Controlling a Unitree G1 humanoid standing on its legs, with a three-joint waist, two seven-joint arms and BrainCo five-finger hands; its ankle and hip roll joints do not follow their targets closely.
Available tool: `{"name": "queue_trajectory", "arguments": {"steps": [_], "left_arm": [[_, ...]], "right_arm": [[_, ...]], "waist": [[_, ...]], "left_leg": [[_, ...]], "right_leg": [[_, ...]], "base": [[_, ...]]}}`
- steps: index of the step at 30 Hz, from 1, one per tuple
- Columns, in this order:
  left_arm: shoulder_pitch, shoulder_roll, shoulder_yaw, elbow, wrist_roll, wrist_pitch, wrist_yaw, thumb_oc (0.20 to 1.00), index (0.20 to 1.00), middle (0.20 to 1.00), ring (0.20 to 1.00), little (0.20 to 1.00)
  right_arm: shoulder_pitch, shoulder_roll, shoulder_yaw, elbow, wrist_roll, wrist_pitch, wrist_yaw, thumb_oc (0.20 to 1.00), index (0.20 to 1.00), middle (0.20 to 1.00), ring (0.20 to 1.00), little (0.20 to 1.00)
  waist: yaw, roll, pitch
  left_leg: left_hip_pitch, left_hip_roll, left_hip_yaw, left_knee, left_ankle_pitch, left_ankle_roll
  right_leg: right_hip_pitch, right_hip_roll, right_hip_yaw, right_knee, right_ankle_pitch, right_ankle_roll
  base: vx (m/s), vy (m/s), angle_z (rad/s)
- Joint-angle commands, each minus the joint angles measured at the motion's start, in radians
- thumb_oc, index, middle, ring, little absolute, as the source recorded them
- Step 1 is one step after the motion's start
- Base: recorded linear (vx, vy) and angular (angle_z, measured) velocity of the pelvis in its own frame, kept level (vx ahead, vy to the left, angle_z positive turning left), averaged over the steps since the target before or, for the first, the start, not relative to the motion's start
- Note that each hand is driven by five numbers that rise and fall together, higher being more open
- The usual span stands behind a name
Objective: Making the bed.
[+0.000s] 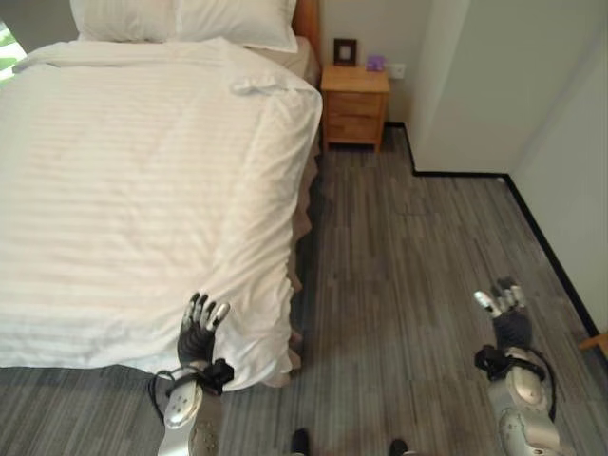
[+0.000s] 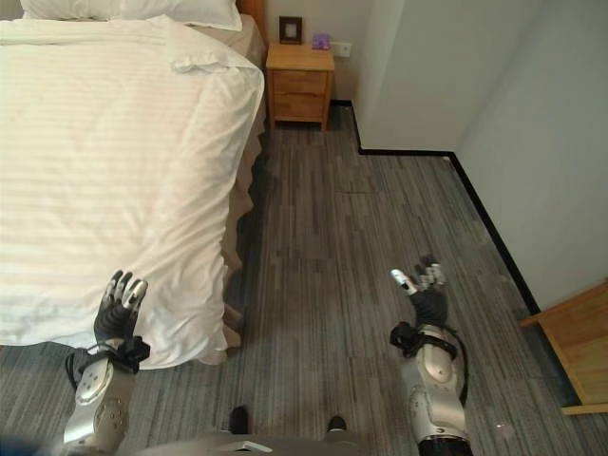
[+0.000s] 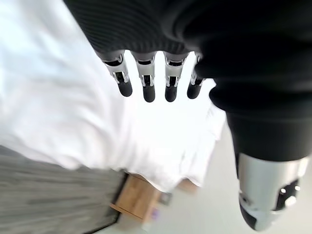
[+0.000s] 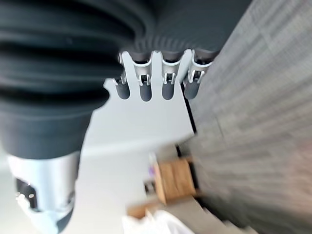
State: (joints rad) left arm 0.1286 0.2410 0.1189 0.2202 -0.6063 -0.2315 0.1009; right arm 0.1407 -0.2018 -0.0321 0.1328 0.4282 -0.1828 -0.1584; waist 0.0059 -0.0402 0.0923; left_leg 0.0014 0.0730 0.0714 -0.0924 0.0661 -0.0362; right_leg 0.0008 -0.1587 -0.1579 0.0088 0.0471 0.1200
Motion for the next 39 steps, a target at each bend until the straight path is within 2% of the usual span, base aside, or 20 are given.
{"name": "queue_trajectory", "arguments": {"steps": [1,3,4,6,9,11,13,14,17,21,24,28,30,31,33,34,35,37,38,39], "left_arm": [[-0.053,0.024,0.033,0.015,0.008,-0.068,-0.005,1.0,1.0,1.0,1.0,1.0],[-0.044,0.016,0.041,0.027,0.001,-0.064,-0.01,1.0,1.0,1.0,1.0,1.0],[-0.044,0.016,0.041,0.027,0.001,-0.064,-0.01,1.0,1.0,1.0,1.0,1.0],[-0.032,-0.003,0.049,0.031,-0.017,-0.061,-0.026,1.0,1.0,1.0,1.0,1.0],[-0.013,-0.02,0.036,0.023,-0.013,-0.056,-0.036,1.0,1.0,1.0,1.0,1.0],[-0.01,-0.017,0.034,0.013,0.003,-0.054,-0.032,1.0,1.0,1.0,1.0,1.0],[-0.013,-0.006,0.034,0.0,0.03,-0.053,-0.027,1.0,1.0,1.0,1.0,1.0],[-0.026,0.005,0.022,-0.02,0.056,-0.057,-0.028,1.0,1.0,1.0,1.0,1.0],[-0.06,0.01,-0.031,-0.035,0.059,-0.052,-0.041,1.0,1.0,1.0,1.0,1.0],[-0.071,-0.009,-0.075,-0.053,0.037,-0.041,-0.056,1.0,1.0,1.0,1.0,1.0],[-0.066,-0.013,-0.078,-0.048,0.031,-0.038,-0.059,1.0,1.0,1.0,1.0,1.0],[-0.016,-0.013,-0.05,-0.029,0.028,-0.03,-0.052,1.0,1.0,1.0,1.0,1.0],[-0.006,-0.001,-0.034,-0.026,0.04,-0.029,-0.039,1.0,1.0,1.0,1.0,1.0],[-0.005,0.013,-0.023,-0.026,0.05,-0.031,-0.026,1.0,1.0,1.0,1.0,1.0],[-0.003,0.022,-0.014,-0.017,0.062,-0.035,-0.011,1.0,1.0,1.0,1.0,1.0],[-0.008,0.026,-0.012,-0.01,0.063,-0.039,-0.001,1.0,1.0,1.0,1.0,1.0],[-0.025,0.032,-0.003,-0.005,0.074,-0.042,0.012,1.0,1.0,1.0,1.0,1.0],[-0.031,0.036,0.003,-0.011,0.063,-0.042,-0.007,1.0,1.0,1.0,1.0,1.0],[-0.053,0.032,0.012,0.005,0.042,-0.042,-0.011,1.0,1.0,1.0,1.0,1.0],[-0.095,0.029,0.016,0.026,0.025,-0.049,-0.002,1.0,1.0,1.0,1.0,1.0]], "right_arm": [[-0.055,-0.015,-0.044,-0.082,-0.007,-0.056,0.017,1.0,1.0,1.0,1.0,1.0],[-0.067,-0.029,-0.045,-0.087,0.007,-0.064,0.024,1.0,1.0,1.0,1.0,1.0],[-0.067,-0.029,-0.044,-0.087,0.007,-0.064,0.024,1.0,1.0,1.0,1.0,1.0],[-0.073,-0.057,-0.056,-0.102,0.011,-0.071,0.032,1.0,1.0,1.0,1.0,1.0],[-0.048,-0.066,-0.09,-0.106,0.024,-0.066,0.02,1.0,1.0,1.0,1.0,1.0],[-0.027,-0.05,-0.103,-0.12,0.026,-0.071,0.017,1.0,1.0,1.0,1.0,1.0],[-0.022,-0.041,-0.109,-0.113,0.017,-0.074,0.012,1.0,1.0,1.0,1.0,1.0],[-0.018,-0.043,-0.11,-0.11,-0.009,-0.081,0.002,1.0,1.0,1.0,1.0,1.0],[-0.006,-0.03,-0.122,-0.09,-0.02,-0.081,-0.019,1.0,1.0,1.0,1.0,1.0],[0.025,0.008,-0.138,-0.071,-0.002,-0.085,-0.028,1.0,1.0,1.0,1.0,1.0],[0.02,-0.004,-0.116,-0.05,-0.02,-0.074,-0.022,1.0,1.0,1.0,1.0,1.0],[-0.046,-0.023,-0.092,-0.037,-0.008,-0.066,-0.006,1.0,1.0,1.0,1.0,1.0],[-0.073,-0.023,-0.08,-0.041,-0.005,-0.073,-0.012,1.0,1.0,1.0,1.0,1.0],[-0.096,-0.019,-0.066,-0.048,-0.006,-0.081,-0.016,1.0,1.0,1.0,1.0,1.0],[-0.112,-0.011,-0.037,-0.055,-0.004,-0.08,-0.01,1.0,1.0,1.0,1.0,1.0],[-0.114,-0.006,-0.028,-0.06,-0.005,-0.074,-0.007,1.0,1.0,1.0,1.0,1.0],[-0.11,-0.005,-0.013,-0.062,-0.015,-0.062,0.006,1.0,1.0,1.0,1.0,1.0],[-0.089,-0.012,-0.018,-0.07,-0.014,-0.057,0.024,1.0,1.0,1.0,1.0,1.0],[-0.064,-0.006,-0.026,-0.077,0.008,-0.06,0.027,1.0,1.0,1.0,1.0,1.0],[-0.038,0.002,-0.026,-0.092,0.03,-0.061,0.034,1.0,1.0,1.0,1.0,1.0]], "waist": [[0.033,-0.01,0.004],[0.034,-0.015,0.005],[0.034,-0.014,0.005],[0.043,-0.018,0.015],[0.039,-0.022,0.026],[0.037,-0.019,0.015],[0.035,-0.009,0.007],[0.023,0.01,-0.003],[-0.007,0.028,-0.018],[-0.033,0.02,-0.03],[-0.025,0.012,-0.023],[0.015,0.001,-0.014],[0.032,0.012,-0.003],[0.042,0.026,0.013],[0.041,0.043,0.04],[0.032,0.05,0.052],[0.006,0.059,0.056],[-0.034,0.058,0.052],[-0.073,0.048,0.045],[-0.107,0.05,0.036]], "left_leg": [[0.097,0.019,0.014,0.014,-0.067,-0.026],[0.081,0.047,0.009,0.041,-0.048,-0.05],[0.081,0.047,0.008,0.041,-0.048,-0.05],[0.033,0.06,-0.011,0.159,-0.005,-0.065],[-0.038,-0.025,-0.063,0.224,-0.013,-0.048],[-0.057,-0.085,-0.071,0.191,-0.047,-0.022],[-0.05,-0.115,-0.07,0.158,-0.054,-0.004],[-0.029,-0.129,-0.057,0.105,-0.051,0.014],[0.005,-0.121,-0.043,0.034,-0.04,0.029],[0.033,-0.117,-0.021,0.017,-0.044,0.033],[0.035,-0.118,-0.016,0.029,-0.054,0.037],[0.033,-0.126,-0.007,0.045,-0.076,0.048],[0.034,-0.131,-0.009,0.05,-0.088,0.061],[0.039,-0.128,-0.005,0.052,-0.1,0.075],[0.065,-0.132,0.007,0.047,-0.116,0.093],[0.09,-0.129,-0.002,0.035,-0.121,0.097],[0.158,-0.119,-0.019,0.008,-0.136,0.088],[0.228,-0.111,-0.05,0.005,-0.172,0.07],[0.283,-0.101,-0.08,0.005,-0.191,0.046],[0.327,-0.073,-0.112,0.005,-0.197,0.023]], "right_leg": [[-0.024,0.013,-0.012,-0.005,0.005,0.035],[0.016,0.04,-0.016,-0.054,-0.006,0.02],[0.017,0.04,-0.017,-0.055,-0.006,0.02],[0.047,0.053,-0.042,-0.079,-0.007,-0.004],[0.065,0.048,-0.039,-0.094,-0.004,-0.019],[0.062,0.053,-0.028,-0.096,-0.007,-0.018],[0.05,0.072,-0.011,-0.096,-0.008,-0.018],[0.033,0.096,0.009,-0.096,-0.006,-0.018],[0.024,0.117,0.027,-0.096,-0.012,-0.019],[0.038,0.119,0.032,-0.096,-0.022,-0.021],[0.044,0.118,0.04,-0.096,-0.023,-0.021],[0.049,0.106,0.044,-0.087,-0.026,-0.007],[0.013,0.09,0.035,0.006,-0.04,0.005],[-0.05,0.077,0.016,0.138,-0.029,0.023],[-0.166,0.041,0.012,0.36,0.066,0.079],[-0.219,0.038,0.011,0.412,0.096,0.086],[-0.293,0.023,-0.029,0.352,0.085,0.068],[-0.328,0.038,-0.047,0.195,0.097,0.059],[-0.362,0.07,-0.027,0.021,0.123,0.064],[-0.379,0.101,0.002,-0.093,0.146,0.072]], "base": [[0.0,-0.422,0.04],[-0.01,-0.304,0.05],[-0.03,-0.315,0.14],[-0.04,-0.303,0.26],[0.01,-0.232,0.21],[0.07,-0.108,0.31],[0.07,-0.04,-0.14],[0.06,0.016,-0.29],[0.06,0.055,-0.51],[0.1,0.043,-0.16],[0.06,0.03,-0.19],[0.12,0.07,-0.08],[0.06,0.12,-0.06],[0.03,0.163,0.02],[0.1,0.171,-0.21],[0.44,0.152,-0.27],[0.61,0.079,0.08],[0.76,-0.039,0.32],[1.0,-0.192,0.23],[1.04,-0.235,0.39]]}}
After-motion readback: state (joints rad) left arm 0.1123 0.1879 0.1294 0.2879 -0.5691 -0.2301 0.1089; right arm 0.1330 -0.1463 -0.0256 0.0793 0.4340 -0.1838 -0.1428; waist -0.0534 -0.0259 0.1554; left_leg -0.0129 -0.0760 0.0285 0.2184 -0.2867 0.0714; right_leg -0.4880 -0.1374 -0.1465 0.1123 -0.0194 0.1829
